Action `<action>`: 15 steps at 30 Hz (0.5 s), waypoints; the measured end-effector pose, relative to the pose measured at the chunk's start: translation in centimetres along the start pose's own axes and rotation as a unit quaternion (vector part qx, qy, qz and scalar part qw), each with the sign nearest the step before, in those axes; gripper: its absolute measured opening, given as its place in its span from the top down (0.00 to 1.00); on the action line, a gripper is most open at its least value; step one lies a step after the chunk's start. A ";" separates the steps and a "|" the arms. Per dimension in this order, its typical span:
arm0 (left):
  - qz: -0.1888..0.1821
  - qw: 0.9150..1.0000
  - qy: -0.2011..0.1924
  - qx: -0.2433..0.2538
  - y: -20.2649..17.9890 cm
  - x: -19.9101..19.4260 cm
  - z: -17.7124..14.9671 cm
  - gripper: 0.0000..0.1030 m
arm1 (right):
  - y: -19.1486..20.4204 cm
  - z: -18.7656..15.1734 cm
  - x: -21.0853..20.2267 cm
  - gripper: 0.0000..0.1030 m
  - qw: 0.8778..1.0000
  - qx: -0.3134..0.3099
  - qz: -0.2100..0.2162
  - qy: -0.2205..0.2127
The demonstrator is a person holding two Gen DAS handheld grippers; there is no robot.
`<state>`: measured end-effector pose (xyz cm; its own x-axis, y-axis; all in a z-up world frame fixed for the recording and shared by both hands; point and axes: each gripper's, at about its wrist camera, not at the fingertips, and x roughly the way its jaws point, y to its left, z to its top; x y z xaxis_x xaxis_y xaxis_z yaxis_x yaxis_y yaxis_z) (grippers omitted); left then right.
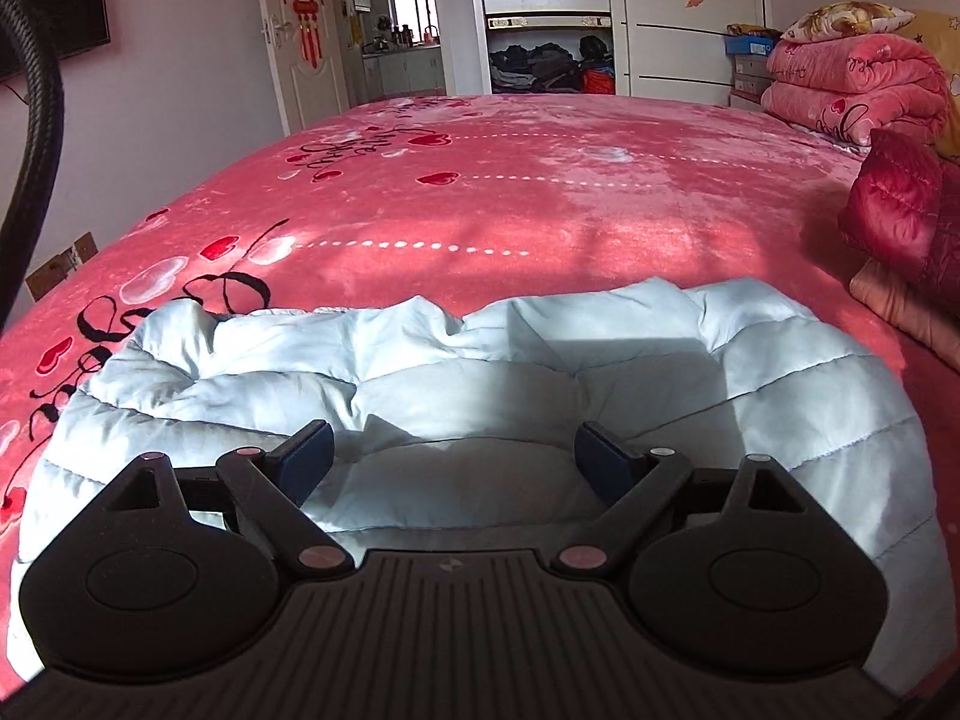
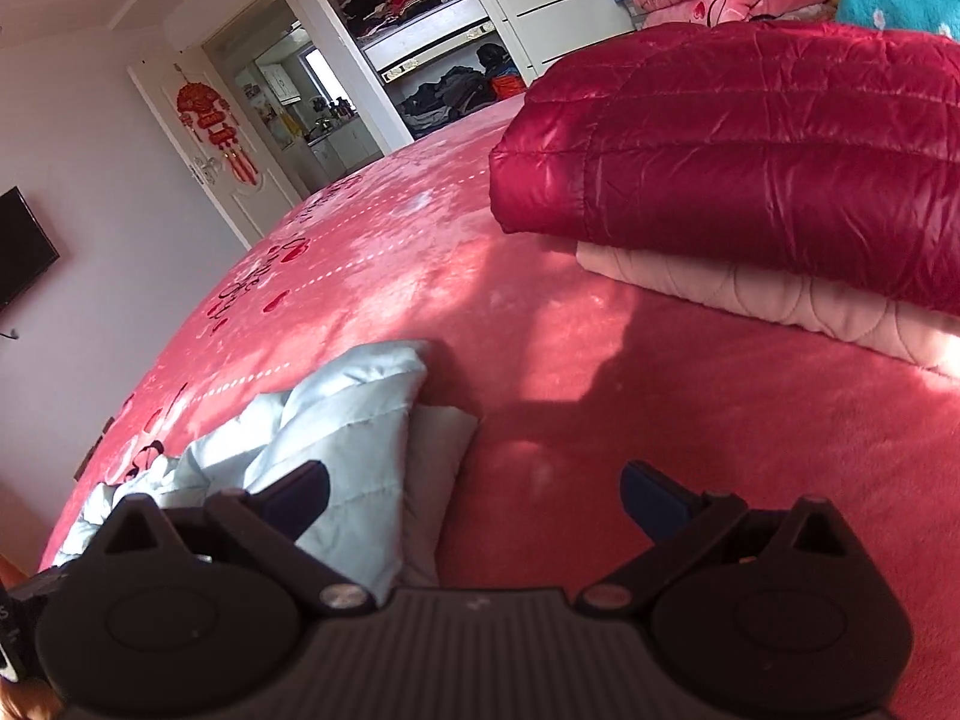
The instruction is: Fold large clothes
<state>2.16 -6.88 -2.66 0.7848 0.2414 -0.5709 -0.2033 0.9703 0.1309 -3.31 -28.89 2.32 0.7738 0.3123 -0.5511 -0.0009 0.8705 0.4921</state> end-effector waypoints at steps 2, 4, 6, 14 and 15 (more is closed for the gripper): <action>-0.007 1.000 -0.001 -0.010 1.2 -1.7 0.5 0.00 | -0.3 0.0 -0.2 0.01 1.000 0.008 0.021 0.004; -0.011 1.000 -0.002 -0.023 2.7 -3.1 1.0 0.00 | -0.5 -0.1 -0.2 0.01 0.999 0.013 0.040 0.012; -0.012 0.999 0.003 -0.045 4.8 -4.1 1.6 0.00 | -0.5 -0.1 -0.4 0.01 0.998 0.010 0.052 0.016; -0.005 0.987 -0.012 -0.159 15.4 -5.6 1.2 0.00 | -0.6 -0.6 0.5 0.01 0.993 0.026 0.104 0.046; -0.001 0.985 -0.011 -0.173 16.4 -5.4 1.0 0.00 | -0.6 -0.6 0.8 0.01 0.992 0.032 0.113 0.049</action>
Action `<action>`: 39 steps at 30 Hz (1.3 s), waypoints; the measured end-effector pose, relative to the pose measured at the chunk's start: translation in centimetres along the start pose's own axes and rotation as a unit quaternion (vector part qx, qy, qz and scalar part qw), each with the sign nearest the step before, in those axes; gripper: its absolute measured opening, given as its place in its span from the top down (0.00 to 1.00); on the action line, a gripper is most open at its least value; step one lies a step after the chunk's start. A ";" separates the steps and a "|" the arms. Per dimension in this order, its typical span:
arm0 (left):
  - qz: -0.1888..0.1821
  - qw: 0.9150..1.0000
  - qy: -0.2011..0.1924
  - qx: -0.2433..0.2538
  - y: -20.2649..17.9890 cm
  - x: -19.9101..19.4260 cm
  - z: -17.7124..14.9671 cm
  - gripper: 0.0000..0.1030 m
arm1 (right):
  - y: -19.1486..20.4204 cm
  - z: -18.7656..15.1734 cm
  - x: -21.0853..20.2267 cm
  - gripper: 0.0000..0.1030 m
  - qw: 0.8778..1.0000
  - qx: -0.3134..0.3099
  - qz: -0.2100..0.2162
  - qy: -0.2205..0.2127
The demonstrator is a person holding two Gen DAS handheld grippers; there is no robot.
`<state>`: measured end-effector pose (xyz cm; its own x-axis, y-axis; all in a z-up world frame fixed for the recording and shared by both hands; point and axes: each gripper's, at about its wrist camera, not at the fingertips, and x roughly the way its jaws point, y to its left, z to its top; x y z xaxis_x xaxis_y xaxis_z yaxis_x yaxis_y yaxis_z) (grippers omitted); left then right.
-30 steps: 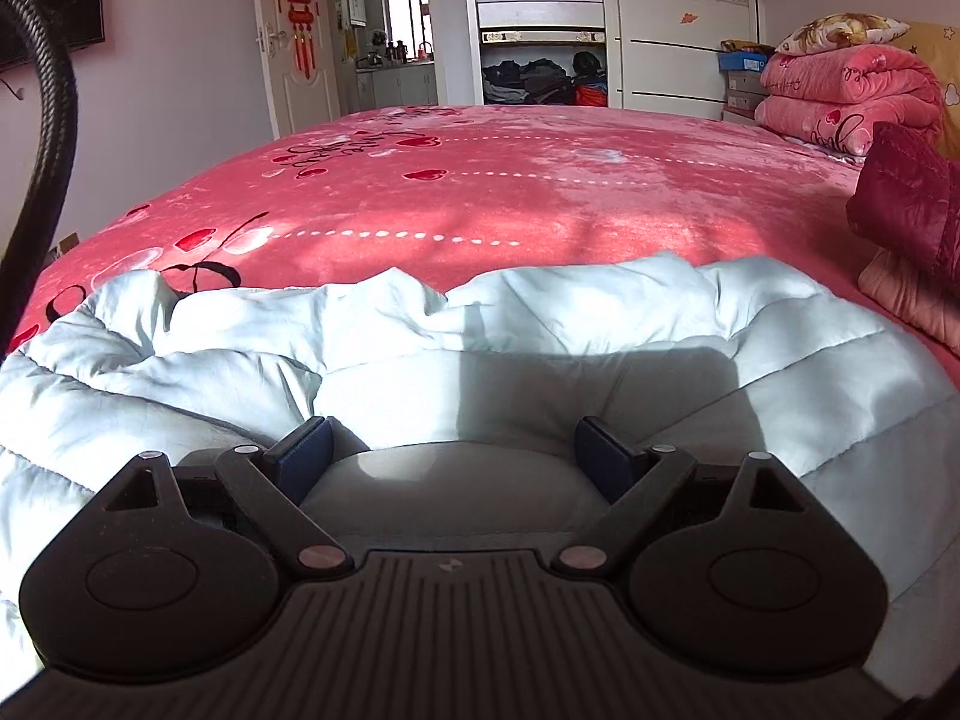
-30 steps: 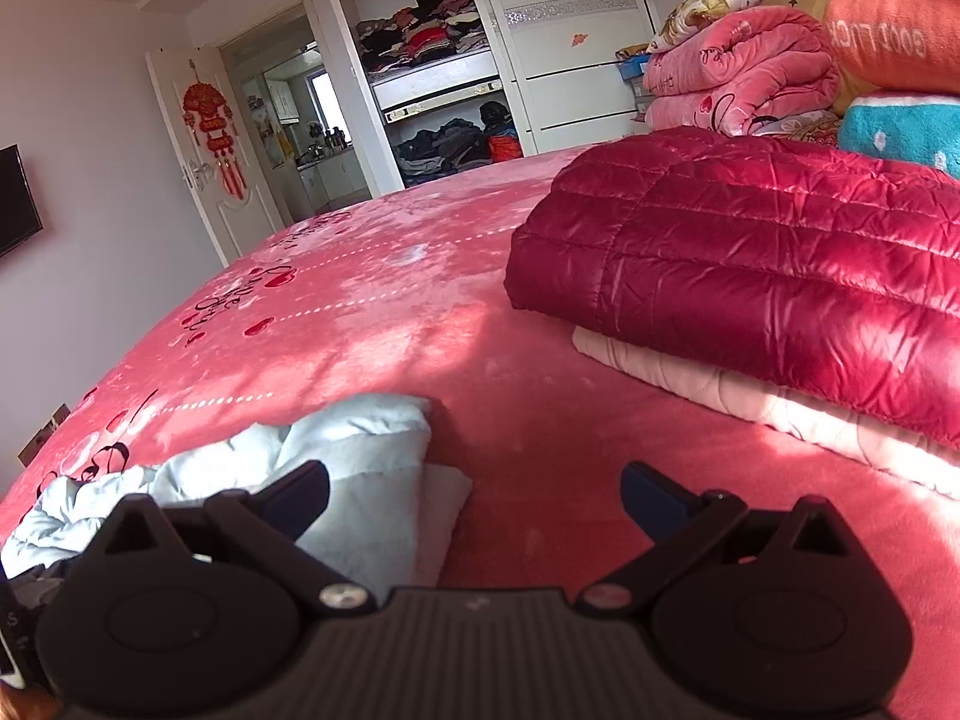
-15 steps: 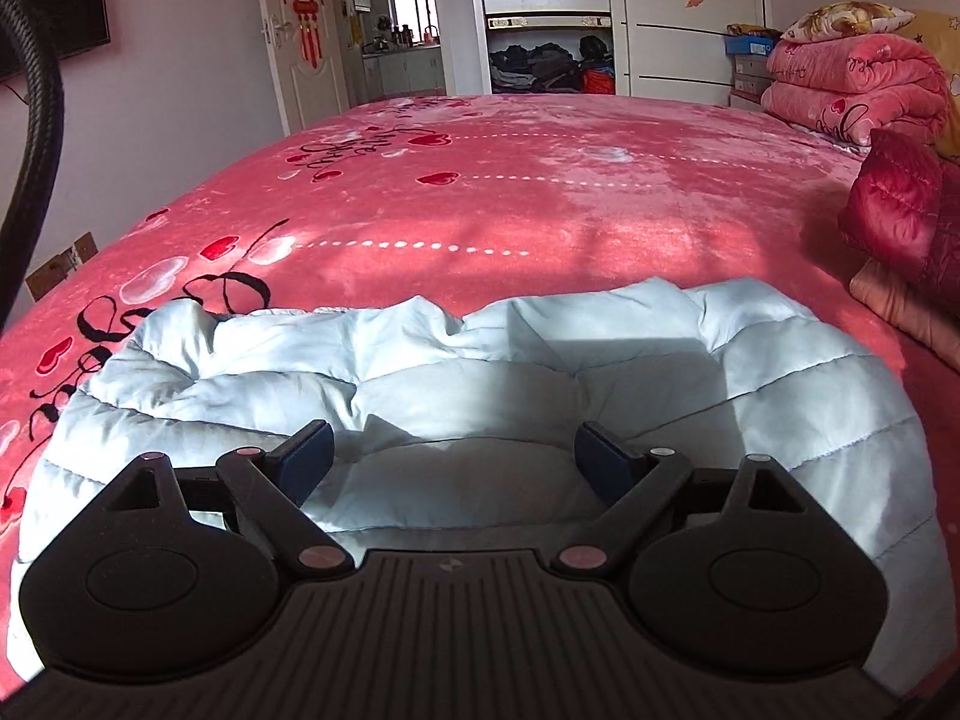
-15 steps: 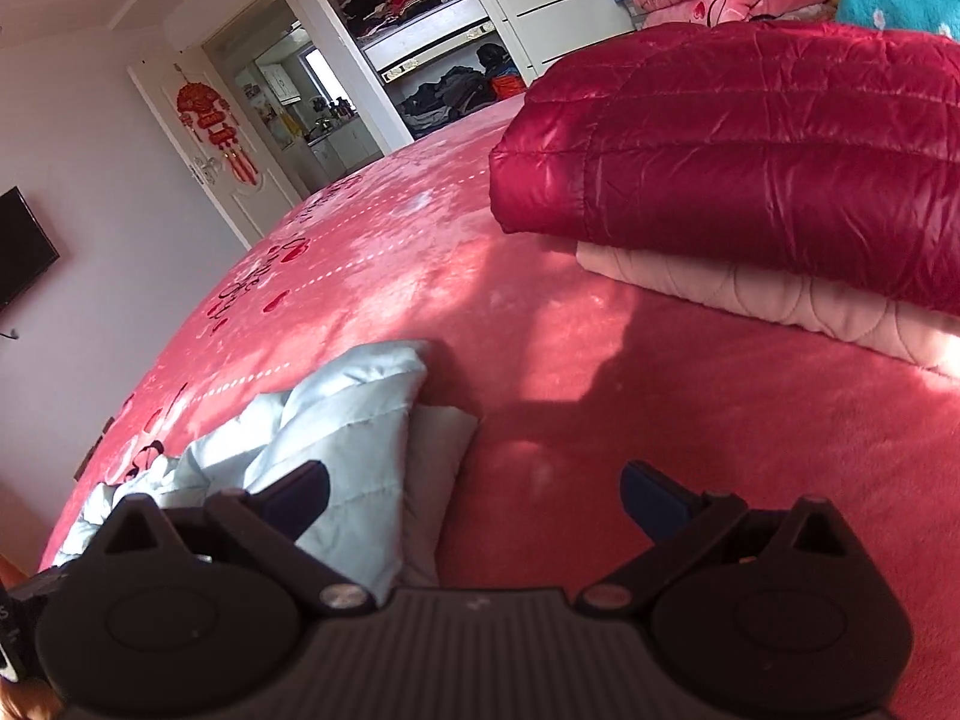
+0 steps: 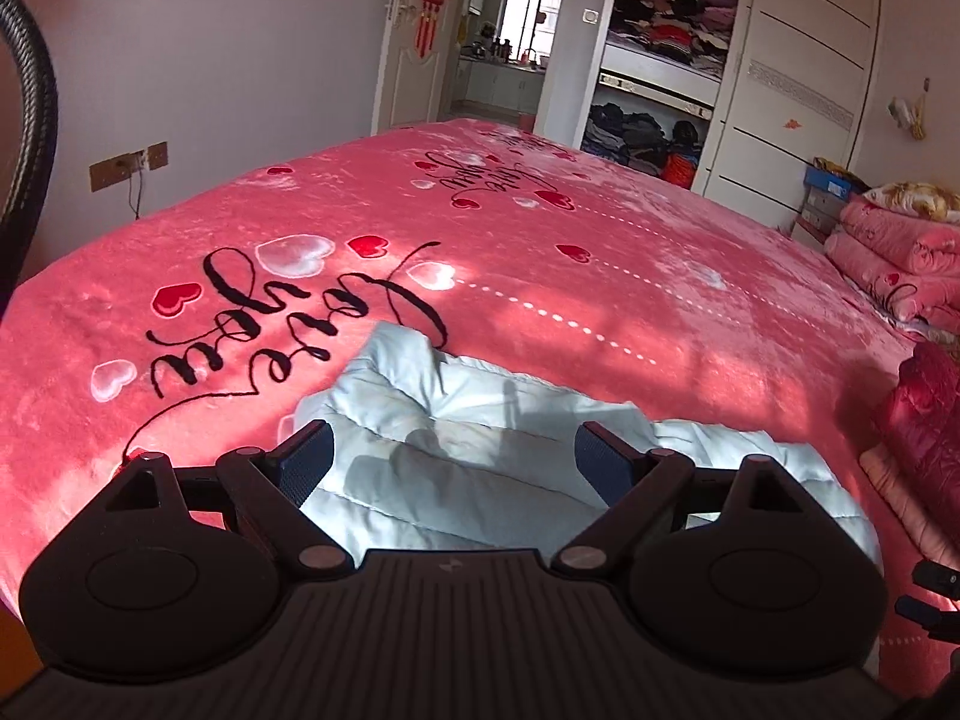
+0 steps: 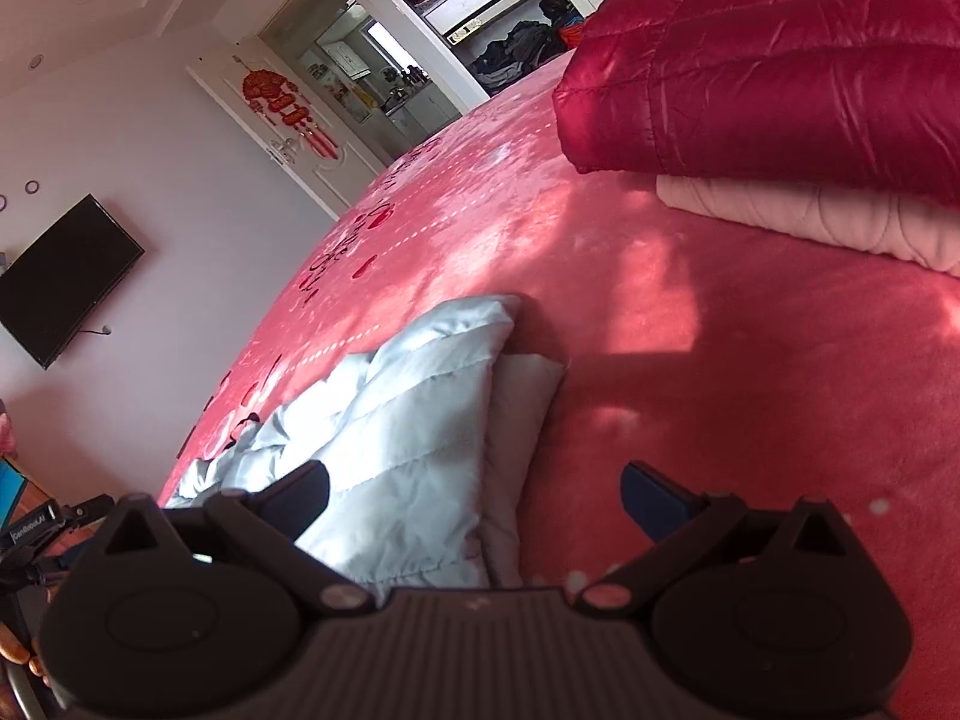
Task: Fold large clothes
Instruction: 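Grasp the folded jacket's end with both grippers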
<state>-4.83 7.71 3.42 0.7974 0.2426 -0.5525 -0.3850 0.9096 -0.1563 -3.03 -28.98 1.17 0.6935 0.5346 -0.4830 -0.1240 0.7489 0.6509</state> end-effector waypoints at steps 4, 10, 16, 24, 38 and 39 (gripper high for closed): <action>-0.002 0.998 0.007 -0.055 3.9 1.2 0.0 0.00 | -0.6 0.1 1.4 0.01 0.999 0.029 0.024 0.011; -0.022 0.996 0.017 -0.089 7.6 3.4 -0.7 0.00 | -1.6 -0.4 3.3 0.01 0.997 0.070 0.030 0.028; -0.111 0.984 0.049 -0.127 10.3 6.7 -0.6 0.00 | -1.6 -0.5 3.8 0.00 0.997 0.061 0.040 0.034; -0.158 0.970 0.113 -0.148 11.3 9.3 -0.9 0.00 | -1.7 -0.6 4.2 0.00 0.995 0.064 0.063 0.046; -0.213 0.952 0.161 -0.152 10.8 9.9 -1.4 0.00 | -0.2 -0.1 6.8 0.00 0.992 0.042 0.089 0.078; -0.217 0.950 0.162 -0.153 10.8 10.0 -1.4 0.00 | -0.2 -0.1 6.9 0.00 0.992 0.044 0.091 0.078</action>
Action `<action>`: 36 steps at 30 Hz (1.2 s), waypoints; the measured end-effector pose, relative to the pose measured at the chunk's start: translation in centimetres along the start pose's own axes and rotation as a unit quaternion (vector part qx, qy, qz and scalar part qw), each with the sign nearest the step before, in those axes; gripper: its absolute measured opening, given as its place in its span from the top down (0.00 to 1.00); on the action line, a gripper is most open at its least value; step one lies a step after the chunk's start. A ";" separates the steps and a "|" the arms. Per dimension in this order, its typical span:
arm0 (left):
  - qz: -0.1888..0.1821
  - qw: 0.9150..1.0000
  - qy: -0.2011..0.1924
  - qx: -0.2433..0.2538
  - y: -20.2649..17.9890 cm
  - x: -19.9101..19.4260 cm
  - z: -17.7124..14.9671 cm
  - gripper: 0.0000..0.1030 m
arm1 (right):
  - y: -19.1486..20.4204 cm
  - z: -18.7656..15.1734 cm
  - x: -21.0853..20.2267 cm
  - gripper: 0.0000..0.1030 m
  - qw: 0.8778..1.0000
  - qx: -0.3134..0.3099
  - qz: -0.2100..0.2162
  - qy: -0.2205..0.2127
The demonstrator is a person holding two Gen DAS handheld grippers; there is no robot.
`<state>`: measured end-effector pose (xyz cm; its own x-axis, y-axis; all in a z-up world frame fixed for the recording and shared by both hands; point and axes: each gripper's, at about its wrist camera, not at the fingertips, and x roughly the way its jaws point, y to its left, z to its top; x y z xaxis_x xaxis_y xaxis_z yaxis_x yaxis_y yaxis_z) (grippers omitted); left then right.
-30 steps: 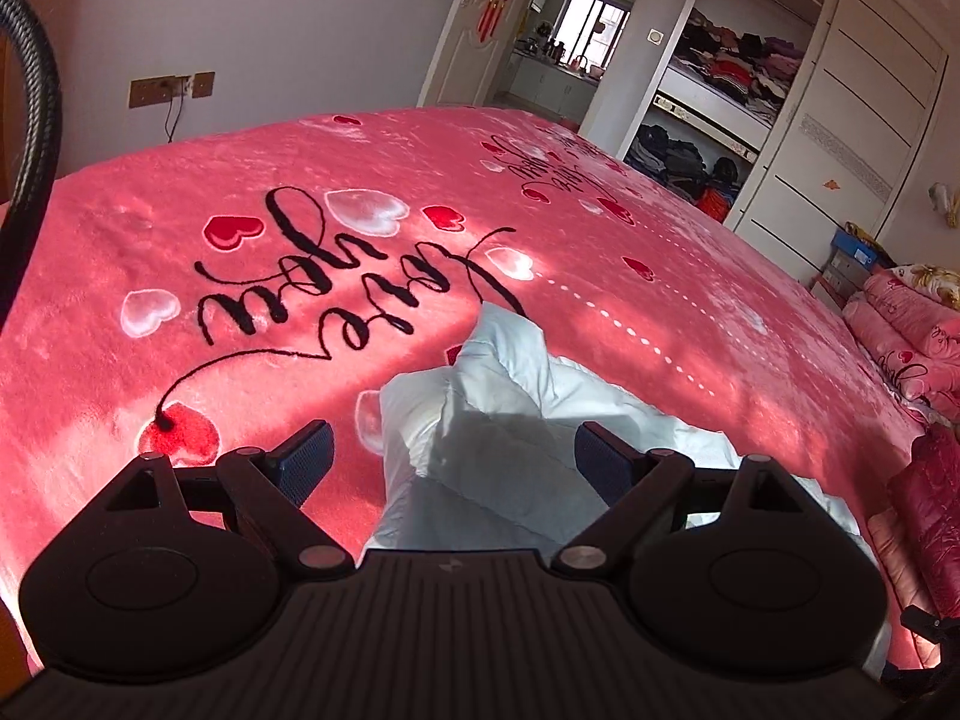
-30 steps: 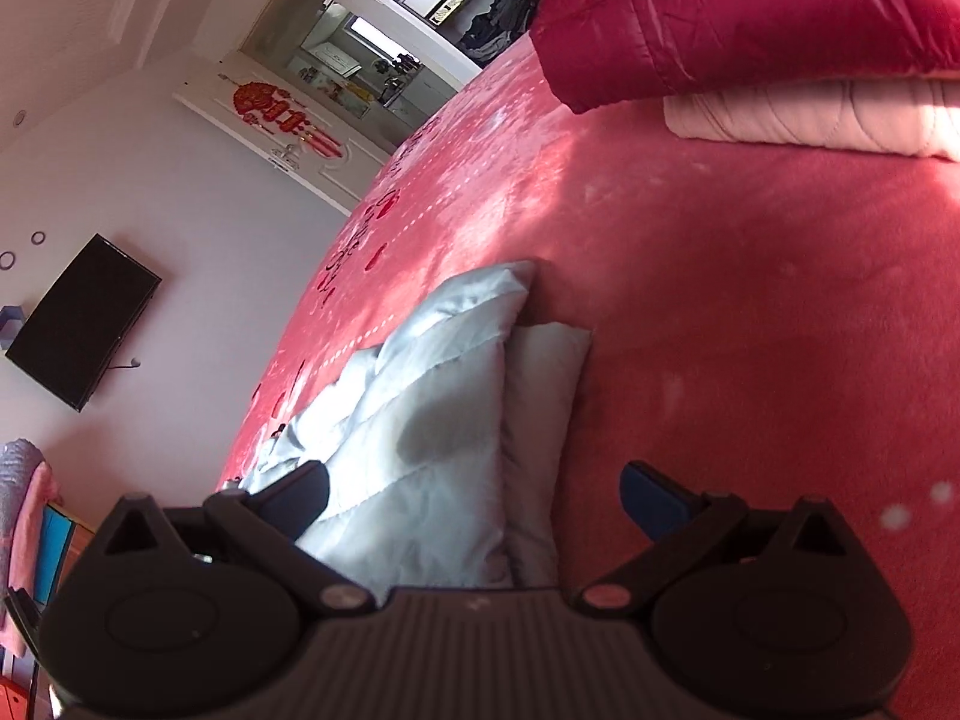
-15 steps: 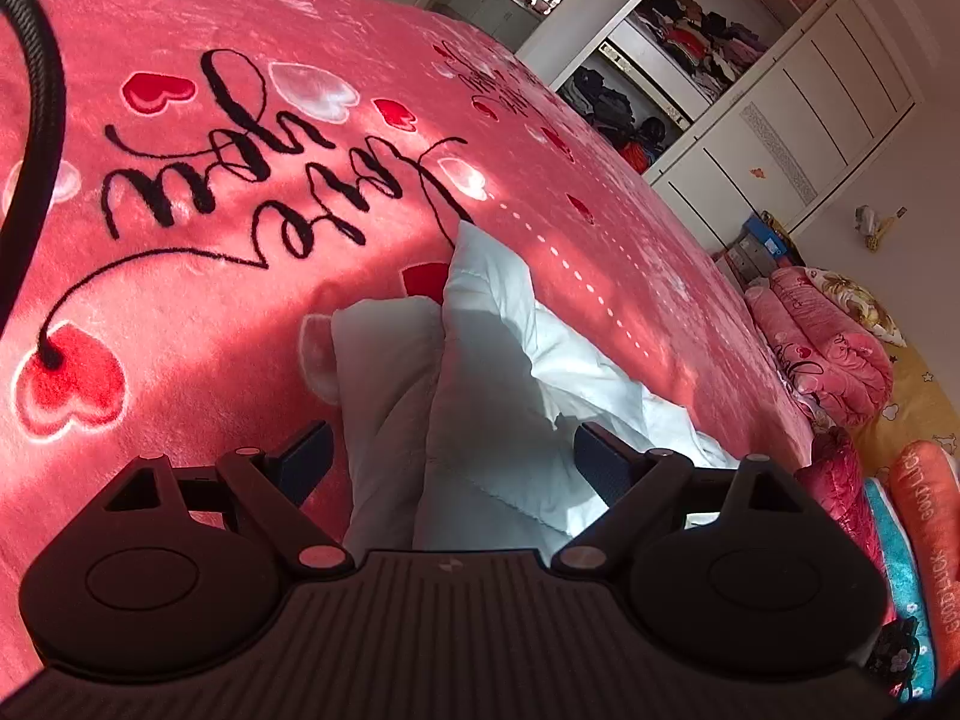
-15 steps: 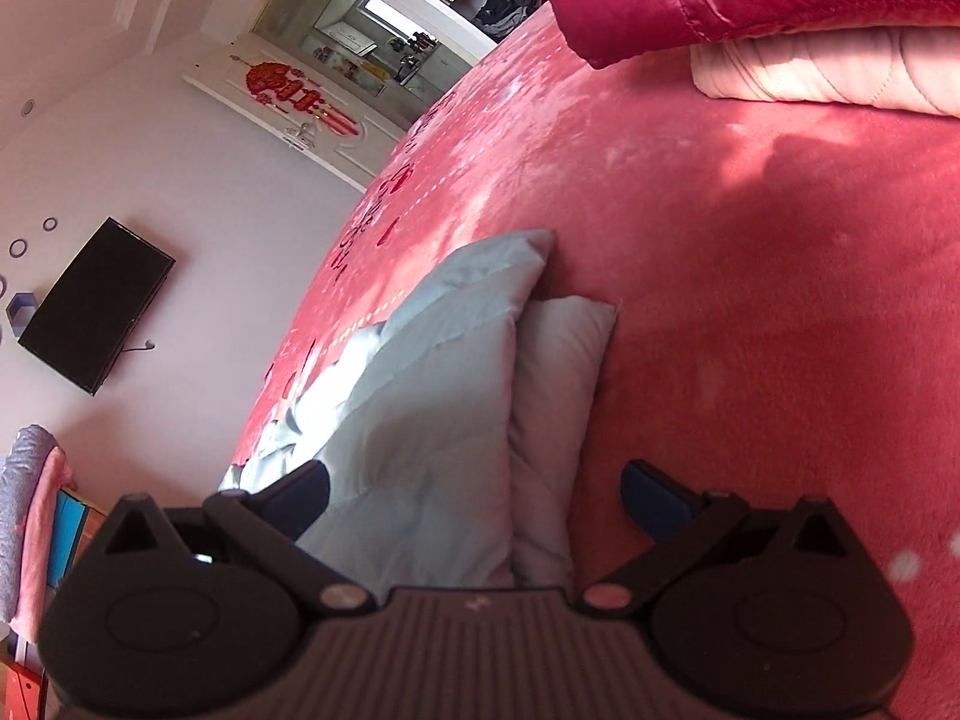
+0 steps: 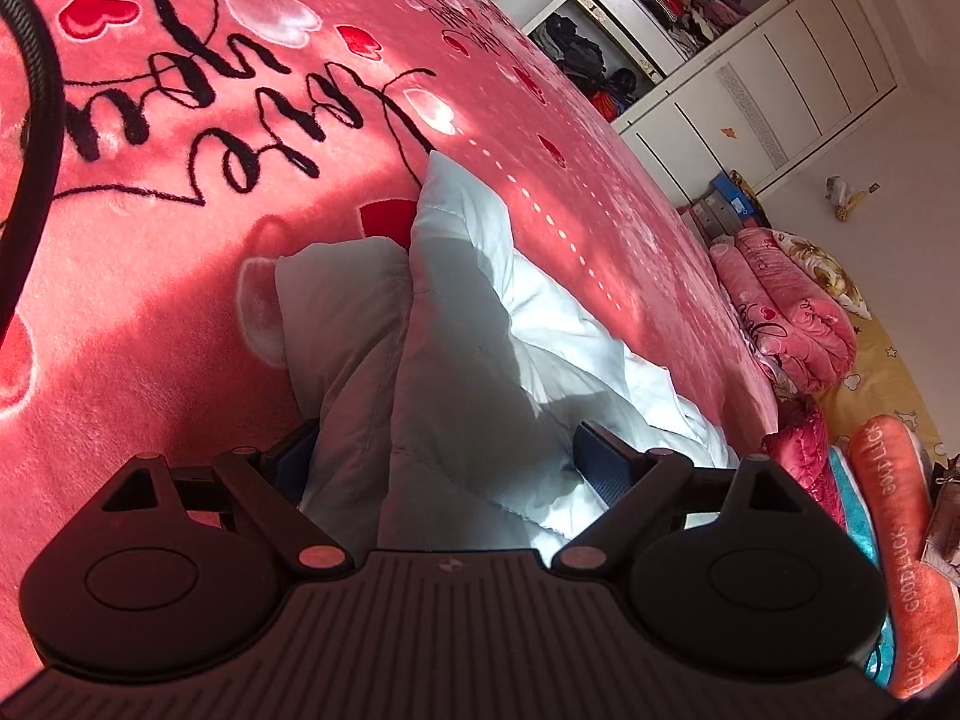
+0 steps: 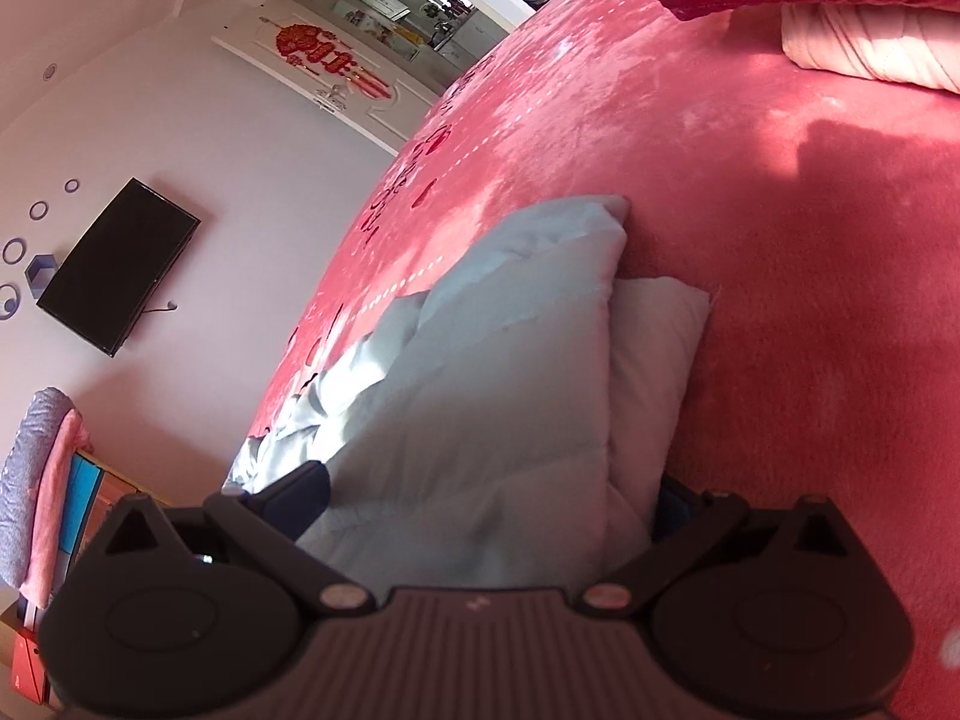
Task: Fold large clothes
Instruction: 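Grasp the folded jacket's end with both grippers, then lift the end with both grippers and fold it over the jacket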
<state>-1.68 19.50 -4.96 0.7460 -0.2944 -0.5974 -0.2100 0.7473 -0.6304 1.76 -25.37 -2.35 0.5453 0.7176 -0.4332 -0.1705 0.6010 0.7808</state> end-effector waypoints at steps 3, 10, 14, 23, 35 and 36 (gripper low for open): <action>-0.009 1.000 0.004 0.001 0.1 0.2 0.0 0.00 | 0.1 0.1 0.5 0.00 1.000 0.000 0.002 0.002; -0.025 1.000 0.016 0.010 -0.5 0.9 0.0 0.00 | 1.0 0.4 2.0 0.00 1.000 0.000 0.006 0.007; -0.028 0.999 0.017 0.011 -0.7 1.2 0.0 0.00 | 1.4 0.5 2.5 0.00 1.000 0.002 -0.002 0.007; -0.026 0.999 -0.001 0.030 -1.3 0.8 -0.5 0.15 | 2.9 0.7 3.0 0.14 0.997 0.008 -0.072 0.011; -0.024 0.999 -0.029 0.032 -1.0 -0.4 -0.2 0.55 | 8.0 0.2 4.4 0.57 0.985 -0.064 -0.157 0.016; -0.024 0.999 -0.034 0.033 -0.9 -0.6 -0.1 0.57 | 8.7 0.2 4.6 0.60 0.983 -0.079 -0.164 0.014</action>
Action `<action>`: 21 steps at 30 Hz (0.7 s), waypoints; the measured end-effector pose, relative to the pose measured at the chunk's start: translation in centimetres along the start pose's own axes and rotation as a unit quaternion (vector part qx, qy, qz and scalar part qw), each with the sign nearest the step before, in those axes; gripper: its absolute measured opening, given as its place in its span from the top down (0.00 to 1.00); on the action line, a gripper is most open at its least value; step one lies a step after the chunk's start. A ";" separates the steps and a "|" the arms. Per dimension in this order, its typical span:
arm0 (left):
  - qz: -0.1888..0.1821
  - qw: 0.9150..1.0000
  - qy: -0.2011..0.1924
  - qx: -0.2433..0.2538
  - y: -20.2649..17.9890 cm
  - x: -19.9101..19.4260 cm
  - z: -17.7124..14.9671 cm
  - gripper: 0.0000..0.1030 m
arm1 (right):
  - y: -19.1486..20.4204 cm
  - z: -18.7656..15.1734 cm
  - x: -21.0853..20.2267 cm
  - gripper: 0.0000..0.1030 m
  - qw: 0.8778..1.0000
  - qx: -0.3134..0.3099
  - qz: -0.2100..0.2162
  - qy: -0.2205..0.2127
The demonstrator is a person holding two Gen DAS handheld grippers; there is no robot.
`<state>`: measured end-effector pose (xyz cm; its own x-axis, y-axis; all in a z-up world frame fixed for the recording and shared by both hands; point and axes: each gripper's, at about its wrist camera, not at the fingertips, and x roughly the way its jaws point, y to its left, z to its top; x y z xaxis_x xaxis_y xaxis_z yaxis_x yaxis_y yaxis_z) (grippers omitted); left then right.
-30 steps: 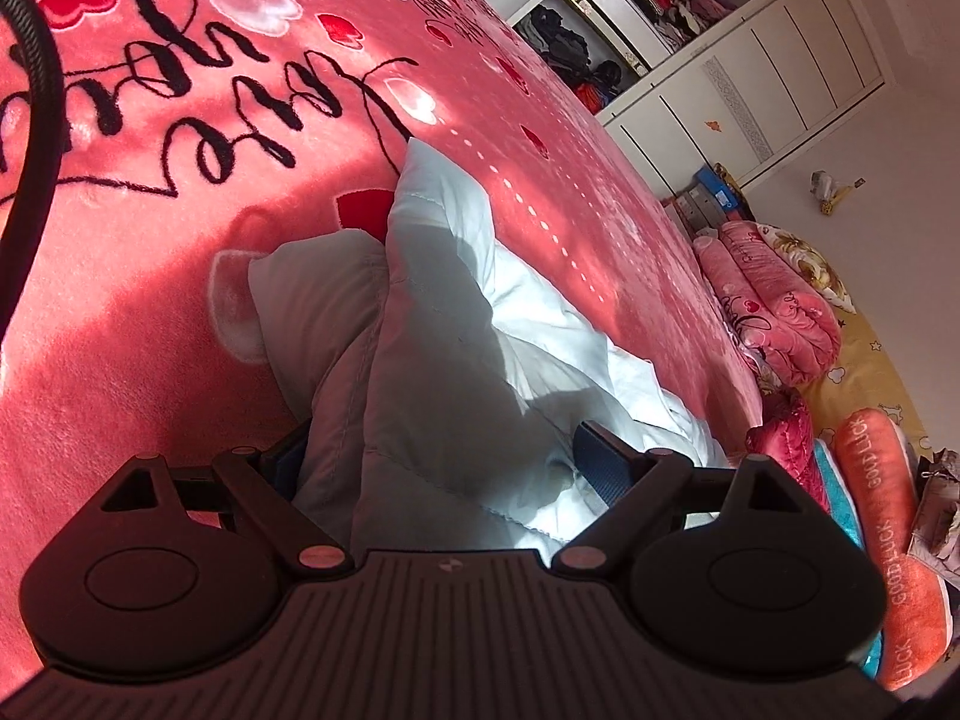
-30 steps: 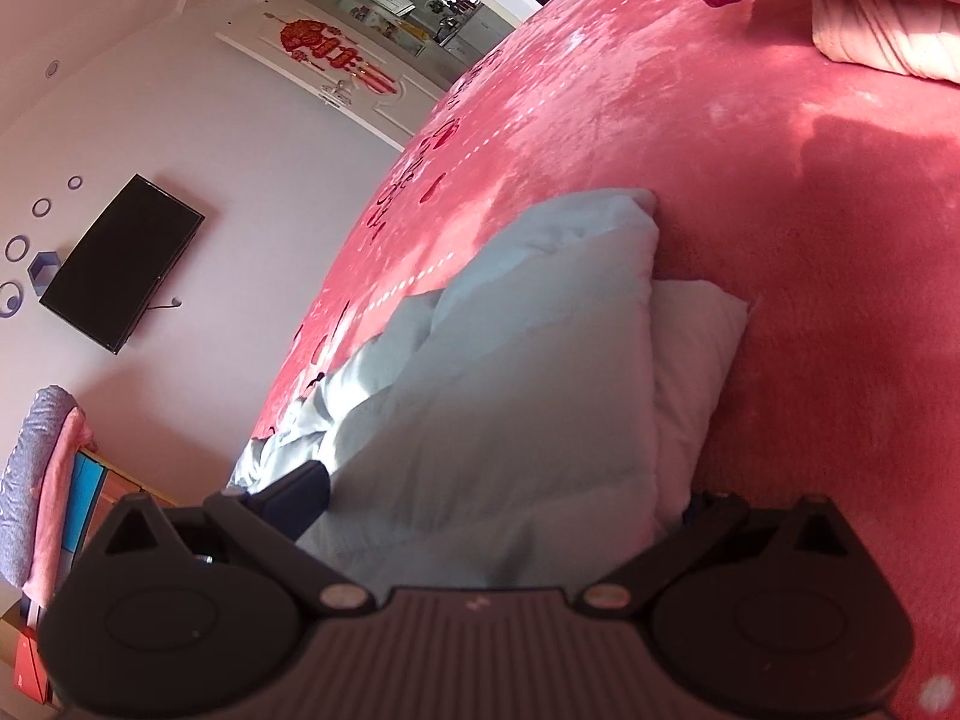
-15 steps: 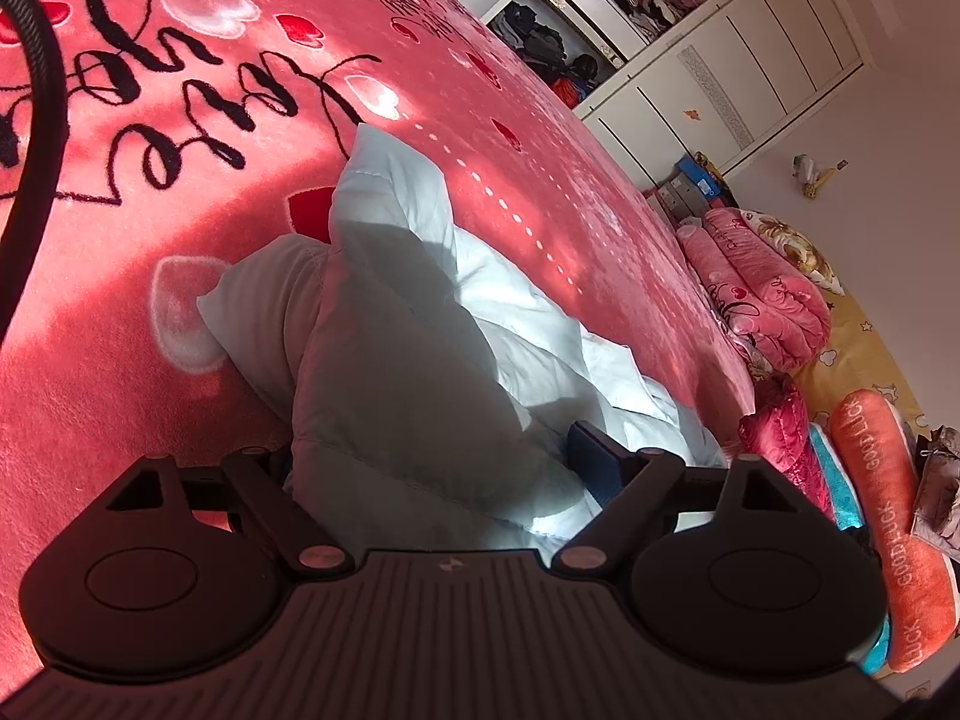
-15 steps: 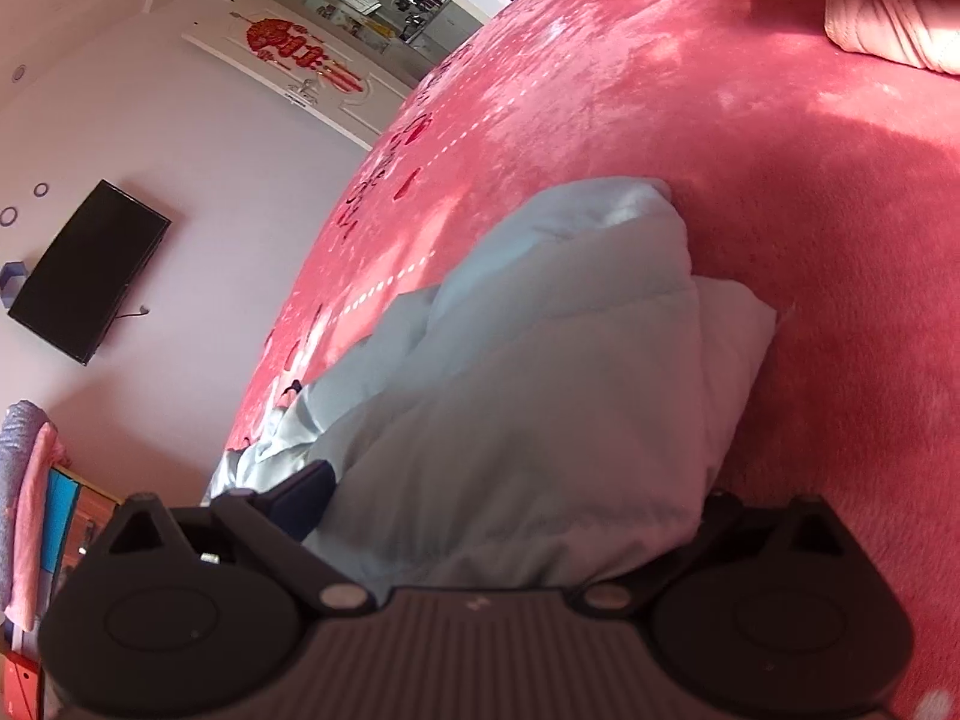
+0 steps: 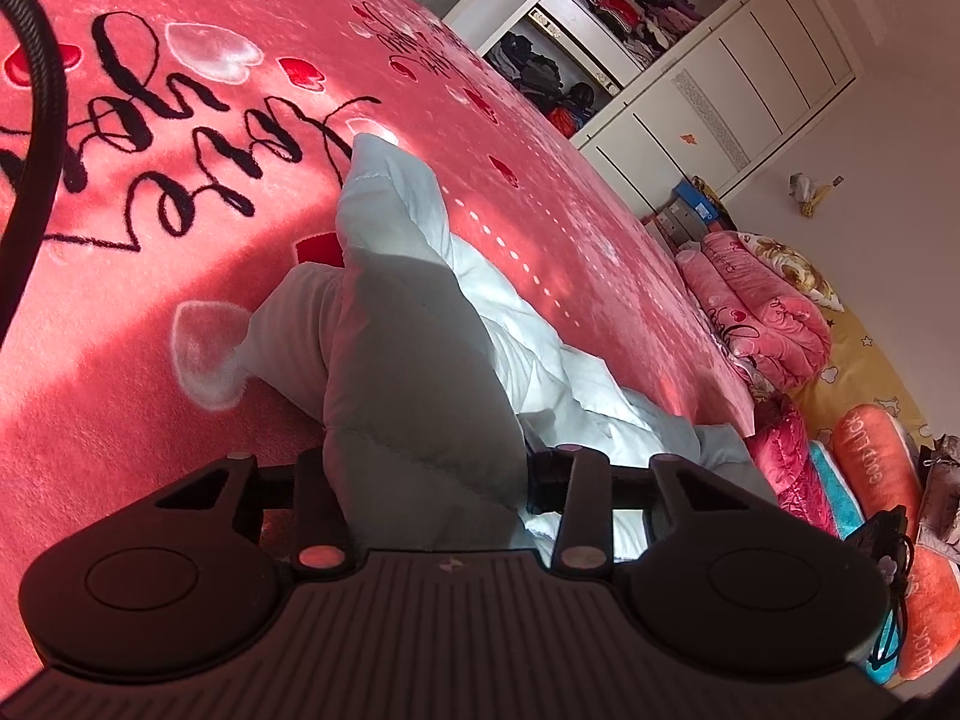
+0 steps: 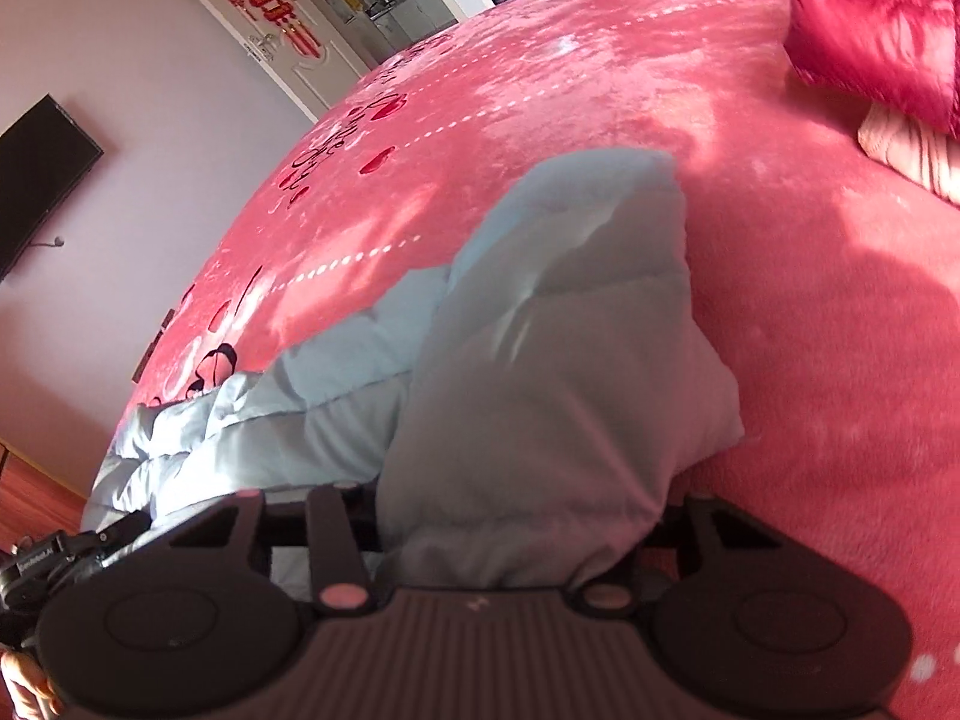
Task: Fold large clothes
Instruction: 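Lift the end with both grippers and fold it over the jacket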
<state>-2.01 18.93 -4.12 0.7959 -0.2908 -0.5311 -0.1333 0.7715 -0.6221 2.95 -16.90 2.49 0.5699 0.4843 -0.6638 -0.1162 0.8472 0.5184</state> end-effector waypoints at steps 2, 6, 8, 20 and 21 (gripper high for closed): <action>0.002 1.000 -0.011 0.002 0.2 -0.5 0.2 0.60 | 1.4 0.2 -0.1 0.63 0.999 -0.030 -0.013 -0.007; 0.011 0.999 -0.042 0.005 0.5 -2.1 0.9 0.65 | 4.8 0.7 -0.2 0.68 0.994 -0.096 -0.032 -0.034; 0.021 0.998 -0.065 0.010 0.9 -3.2 1.5 0.66 | 6.7 1.1 0.1 0.70 0.991 -0.122 -0.028 -0.047; 0.148 0.960 -0.239 -0.008 6.4 -11.5 4.7 0.67 | 20.5 4.3 7.4 0.72 0.965 -0.241 0.059 -0.086; 0.166 0.955 -0.246 -0.010 6.9 -11.8 4.8 0.67 | 21.7 4.4 8.2 0.72 0.962 -0.249 0.067 -0.087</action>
<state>-9.48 30.38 0.63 0.8886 0.2727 -0.3689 -0.4333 0.7630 -0.4796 8.69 4.47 10.65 0.6451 0.5891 -0.4866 -0.5492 0.8003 0.2407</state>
